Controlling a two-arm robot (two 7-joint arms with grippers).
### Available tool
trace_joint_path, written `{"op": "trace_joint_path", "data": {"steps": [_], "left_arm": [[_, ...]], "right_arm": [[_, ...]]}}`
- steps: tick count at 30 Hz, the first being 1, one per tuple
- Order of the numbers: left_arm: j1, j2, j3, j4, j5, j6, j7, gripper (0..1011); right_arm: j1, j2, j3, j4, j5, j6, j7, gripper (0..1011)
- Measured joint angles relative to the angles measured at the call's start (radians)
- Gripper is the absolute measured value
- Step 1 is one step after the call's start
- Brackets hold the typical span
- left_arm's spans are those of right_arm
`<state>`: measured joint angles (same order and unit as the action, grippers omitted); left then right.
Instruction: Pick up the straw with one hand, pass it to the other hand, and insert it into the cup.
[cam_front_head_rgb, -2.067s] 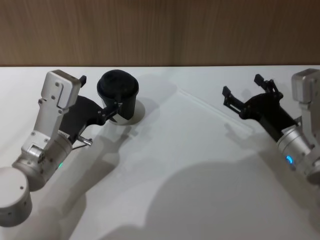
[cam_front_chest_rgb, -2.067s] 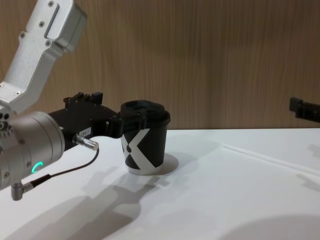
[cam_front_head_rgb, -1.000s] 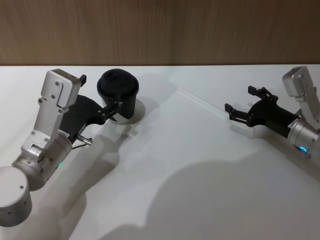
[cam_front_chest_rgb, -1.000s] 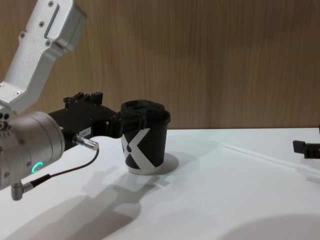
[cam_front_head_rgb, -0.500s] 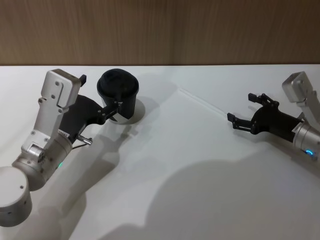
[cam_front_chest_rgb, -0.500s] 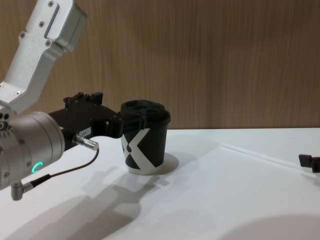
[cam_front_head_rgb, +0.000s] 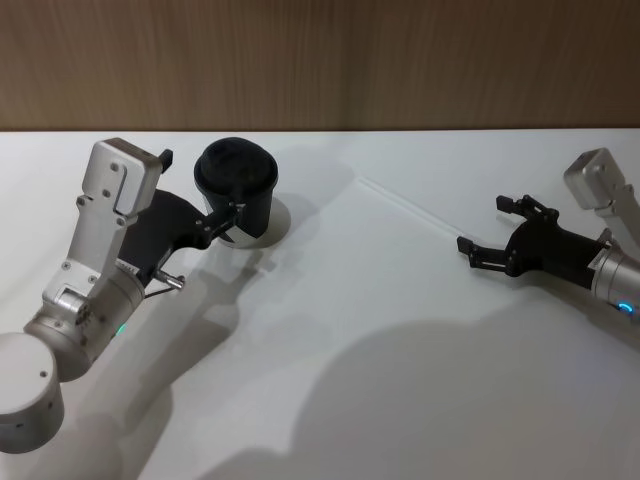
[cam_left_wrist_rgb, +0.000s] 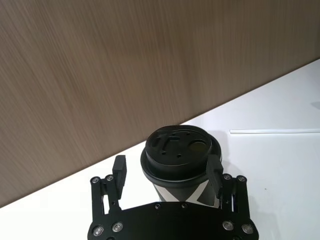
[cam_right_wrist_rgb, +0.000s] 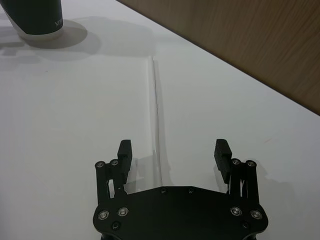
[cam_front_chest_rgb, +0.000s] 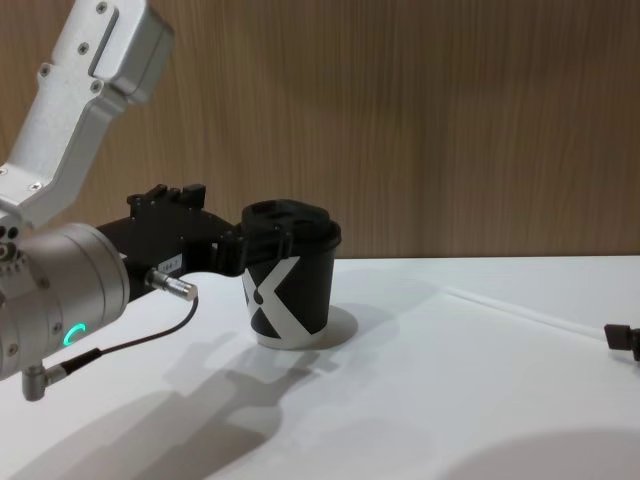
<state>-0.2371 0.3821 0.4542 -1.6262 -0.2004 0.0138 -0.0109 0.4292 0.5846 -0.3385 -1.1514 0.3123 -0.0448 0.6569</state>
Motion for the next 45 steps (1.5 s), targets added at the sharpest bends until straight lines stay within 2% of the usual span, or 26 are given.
{"op": "trace_joint_path", "data": {"steps": [19,34,37,39,41,42,43,45], "left_arm": [[0.0,0.0,0.0,0.0,0.0,0.0,0.0,1002],[0.0,0.0,0.0,0.0,0.0,0.0,0.0,1002],[0.0,0.0,0.0,0.0,0.0,0.0,0.0,1003],[0.0,0.0,0.0,0.0,0.0,0.0,0.0,1003],[0.0,0.0,0.0,0.0,0.0,0.0,0.0,1003],[0.0,0.0,0.0,0.0,0.0,0.0,0.0,1003],[0.0,0.0,0.0,0.0,0.0,0.0,0.0,1003],[0.0,0.0,0.0,0.0,0.0,0.0,0.0,1003]], "right_arm": [[0.03,0.001,-0.018,0.024,0.033,0.077,0.017,1001],[0.04,0.005,-0.037,0.034,0.04,0.086,0.019,992],[0.04,0.007,-0.043,0.035,0.038,0.08,0.019,917],[0.04,0.007,-0.045,0.036,0.037,0.078,0.019,908],[0.041,0.009,-0.05,0.036,0.035,0.076,0.019,821],[0.041,0.009,-0.051,0.036,0.034,0.075,0.019,821],[0.041,0.009,-0.052,0.036,0.034,0.075,0.019,766],[0.041,0.01,-0.053,0.036,0.033,0.074,0.019,725]]}}
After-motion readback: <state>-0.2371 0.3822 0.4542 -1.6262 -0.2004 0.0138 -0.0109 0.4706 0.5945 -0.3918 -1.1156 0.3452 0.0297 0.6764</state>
